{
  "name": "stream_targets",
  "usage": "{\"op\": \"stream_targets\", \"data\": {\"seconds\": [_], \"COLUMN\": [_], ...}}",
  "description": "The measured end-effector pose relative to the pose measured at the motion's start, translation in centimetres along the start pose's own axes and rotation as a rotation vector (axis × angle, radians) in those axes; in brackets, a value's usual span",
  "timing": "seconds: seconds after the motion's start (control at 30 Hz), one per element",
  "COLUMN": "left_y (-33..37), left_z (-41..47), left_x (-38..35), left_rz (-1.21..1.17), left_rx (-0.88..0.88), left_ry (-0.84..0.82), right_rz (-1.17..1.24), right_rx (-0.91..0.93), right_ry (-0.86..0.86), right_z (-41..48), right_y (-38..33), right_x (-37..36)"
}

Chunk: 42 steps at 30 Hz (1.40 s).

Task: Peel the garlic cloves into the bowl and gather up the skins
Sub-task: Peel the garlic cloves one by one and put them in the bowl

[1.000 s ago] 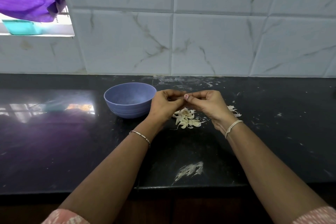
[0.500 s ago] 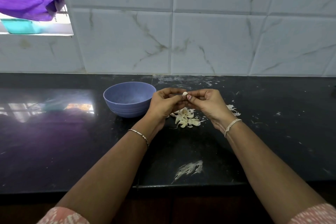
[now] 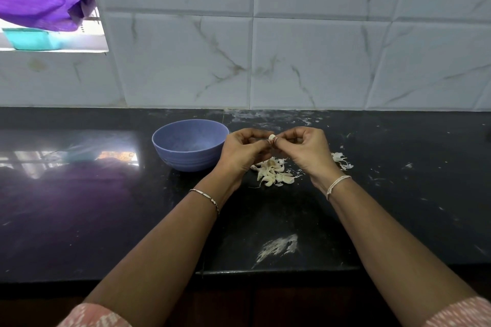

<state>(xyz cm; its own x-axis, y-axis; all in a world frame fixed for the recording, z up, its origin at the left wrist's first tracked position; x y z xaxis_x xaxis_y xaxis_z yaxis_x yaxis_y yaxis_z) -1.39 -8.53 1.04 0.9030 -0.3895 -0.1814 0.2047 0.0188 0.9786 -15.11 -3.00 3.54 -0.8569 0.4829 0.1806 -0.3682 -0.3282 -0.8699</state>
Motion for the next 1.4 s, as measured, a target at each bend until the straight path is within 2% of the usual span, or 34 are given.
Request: {"op": "stream_targets", "data": {"seconds": [0.1,0.3,0.4,0.5,0.57,0.67,0.7,0.77,0.87,0.93,1.0,1.1,1.17,1.27,1.4], "left_y": [0.2,1.8,2.0,1.9,1.3,0.4,0.1,-0.5,-0.9,-1.1,-1.2,-1.2,-1.1,-0.8,-0.1], "left_z": [0.1,0.1,0.0,0.1,0.3,0.3,0.2,0.1,0.1,0.1,0.1,0.1,0.0,0.0,0.2], "left_x": [-0.1,-0.3,-0.4,0.0,0.5,0.3,0.0,-0.6,-1.0,-1.1,-1.1,-0.9,-0.9,-0.8,-0.2], "left_rz": [0.075,0.548,0.557,0.383,0.183,0.000,-0.022,-0.027,-0.012,0.010,0.055,0.131,0.175,0.199,0.129], "left_rx": [-0.044,-0.268,-0.289,-0.230,-0.141,-0.022,0.011,0.062,0.089,0.092,0.080,0.066,0.050,0.013,-0.052], "left_ry": [0.009,0.097,0.097,0.088,0.062,0.003,-0.017,-0.047,-0.080,-0.085,-0.070,-0.033,-0.024,0.011,0.077], "right_rz": [0.052,0.104,0.121,0.094,-0.079,-0.769,-0.930,-1.036,-0.981,-0.896,-0.685,-0.333,-0.324,-0.388,-0.455], "right_rx": [-0.037,-0.094,-0.110,-0.134,-0.116,-0.041,-0.041,-0.052,0.016,0.124,0.247,0.254,0.265,0.269,0.198], "right_ry": [0.008,-0.001,-0.029,-0.005,0.051,0.064,0.036,-0.007,0.038,0.039,-0.030,-0.223,-0.250,-0.165,-0.139], "right_z": [-0.2,-0.4,-0.5,-0.4,-0.1,0.5,0.5,0.5,0.7,0.7,0.7,-0.1,-0.2,0.2,0.5], "right_y": [0.1,0.4,0.4,0.7,0.9,0.4,0.5,1.0,0.3,-0.7,-1.7,-1.9,-1.8,-1.6,-0.7], "right_x": [0.0,0.0,-0.2,0.5,2.3,5.7,6.3,7.0,6.8,5.3,3.0,-0.4,-1.0,-0.1,0.2]}}
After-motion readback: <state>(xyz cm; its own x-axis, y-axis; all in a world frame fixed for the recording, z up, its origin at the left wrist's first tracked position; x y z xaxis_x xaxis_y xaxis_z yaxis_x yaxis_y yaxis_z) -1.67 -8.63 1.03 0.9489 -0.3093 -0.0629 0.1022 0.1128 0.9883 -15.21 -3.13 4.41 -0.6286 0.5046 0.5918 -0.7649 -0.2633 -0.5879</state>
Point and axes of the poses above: each hand's wrist, its own z-axis towards the middle knuckle, its own x-axis out of the back of the hand, y = z × x, the point moved 10 cm from there along z, towards the middle knuckle, and after that the axes turned 6 degrees about x, right-handed, at the moved point
